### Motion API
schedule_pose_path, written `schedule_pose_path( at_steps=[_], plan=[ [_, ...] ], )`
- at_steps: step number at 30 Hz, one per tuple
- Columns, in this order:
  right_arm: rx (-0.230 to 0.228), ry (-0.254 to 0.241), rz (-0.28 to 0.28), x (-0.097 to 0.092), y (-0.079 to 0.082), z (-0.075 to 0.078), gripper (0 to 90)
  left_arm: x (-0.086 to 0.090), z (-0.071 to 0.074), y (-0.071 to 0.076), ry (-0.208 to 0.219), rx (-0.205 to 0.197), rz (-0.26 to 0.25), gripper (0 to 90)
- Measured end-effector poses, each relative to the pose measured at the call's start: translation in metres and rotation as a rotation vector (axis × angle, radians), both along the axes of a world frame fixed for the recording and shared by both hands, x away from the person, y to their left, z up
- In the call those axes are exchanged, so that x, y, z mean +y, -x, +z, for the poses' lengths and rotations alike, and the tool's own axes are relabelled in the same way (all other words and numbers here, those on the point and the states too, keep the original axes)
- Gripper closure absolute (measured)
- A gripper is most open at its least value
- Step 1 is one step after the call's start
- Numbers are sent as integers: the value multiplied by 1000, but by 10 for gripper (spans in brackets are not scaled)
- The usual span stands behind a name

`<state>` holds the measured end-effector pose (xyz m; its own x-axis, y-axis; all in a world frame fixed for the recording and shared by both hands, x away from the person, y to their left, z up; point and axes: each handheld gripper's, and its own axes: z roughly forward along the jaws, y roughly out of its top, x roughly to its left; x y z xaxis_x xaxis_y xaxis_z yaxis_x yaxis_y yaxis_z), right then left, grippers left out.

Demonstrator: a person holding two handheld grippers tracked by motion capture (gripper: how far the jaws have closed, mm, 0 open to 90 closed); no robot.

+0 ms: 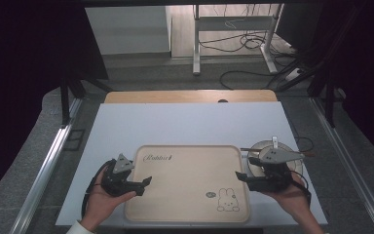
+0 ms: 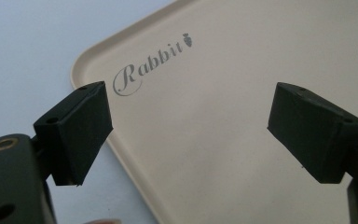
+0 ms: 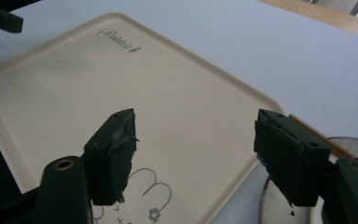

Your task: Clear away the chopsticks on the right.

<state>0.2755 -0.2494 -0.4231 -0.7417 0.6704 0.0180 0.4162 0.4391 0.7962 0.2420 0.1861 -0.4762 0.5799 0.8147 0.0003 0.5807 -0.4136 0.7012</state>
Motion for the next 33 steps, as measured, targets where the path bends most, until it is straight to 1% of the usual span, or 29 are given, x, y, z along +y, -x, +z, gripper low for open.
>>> schedule_pose_path(
  at_steps=[2, 3, 4, 5, 6, 10, 13, 16, 17, 18, 20, 22, 23, 24, 25, 26, 27, 28, 29, 31, 33],
  plan=[
    [6, 9, 1, -5, -6, 8, 316, 0, -2, 0, -2, 7, -8, 137],
    [7, 14, -11, -8, -10, 10, 330, 1, -3, 0, -1, 9, -10, 136],
    [7, 14, -11, -8, -10, 10, 330, 1, -3, 0, -1, 9, -10, 135],
    [7, 13, -23, -11, -13, 13, 345, 1, -4, -1, -2, 11, -13, 135],
    [20, 9, -37, -17, -21, 18, 359, 2, -4, -4, 0, 15, -15, 134],
    [35, 26, -73, -32, -36, 32, 378, 2, -4, -6, 0, 16, -17, 134],
    [21, 23, -122, -46, -42, 41, 389, 3, -4, -5, 1, 13, -12, 134],
    [6, 22, -193, -70, -48, 46, 404, 3, -5, -5, -6, 13, -17, 134],
    [13, 26, -207, -76, -50, 46, 403, 3, -5, -5, -6, 13, -17, 132],
    [13, 44, -233, -86, -52, 46, 406, 2, -5, -6, -14, 18, -18, 130],
    [20, 56, -290, -103, -55, 45, 416, 2, -5, -6, -16, 19, -17, 130],
    [26, 63, -328, -116, -58, 44, 436, 2, -5, -6, -16, 19, -12, 130],
    [28, 73, -341, -122, -60, 42, 444, 2, -5, -7, -20, 17, -12, 130],
    [28, 73, -341, -122, -60, 42, 444, 2, -5, -7, -20, 17, -12, 130],
    [48, 95, -373, -135, -66, 37, 474, 3, -5, -7, -23, 19, -8, 130],
    [63, 108, -385, -139, -69, 34, 483, 4, -5, -6, -22, 19, -7, 130],
    [63, 108, -385, -139, -69, 34, 483, 4, -5, -6, -22, 19, -7, 130],
    [82, 119, -395, -143, -73, 31, 510, 4, -5, -6, -22, 20, -7, 130],
    [113, 152, -410, -149, -82, 25, 576, 5, -6, -7, -22, 23, -5, 131],
    [148, 177, -421, -153, -90, 21, 639, 6, -6, -7, -24, 30, -7, 131],
    [172, 204, -428, -154, -98, 16, 706, 5, -7, -7, -25, 31, -7, 131]
  ],
)
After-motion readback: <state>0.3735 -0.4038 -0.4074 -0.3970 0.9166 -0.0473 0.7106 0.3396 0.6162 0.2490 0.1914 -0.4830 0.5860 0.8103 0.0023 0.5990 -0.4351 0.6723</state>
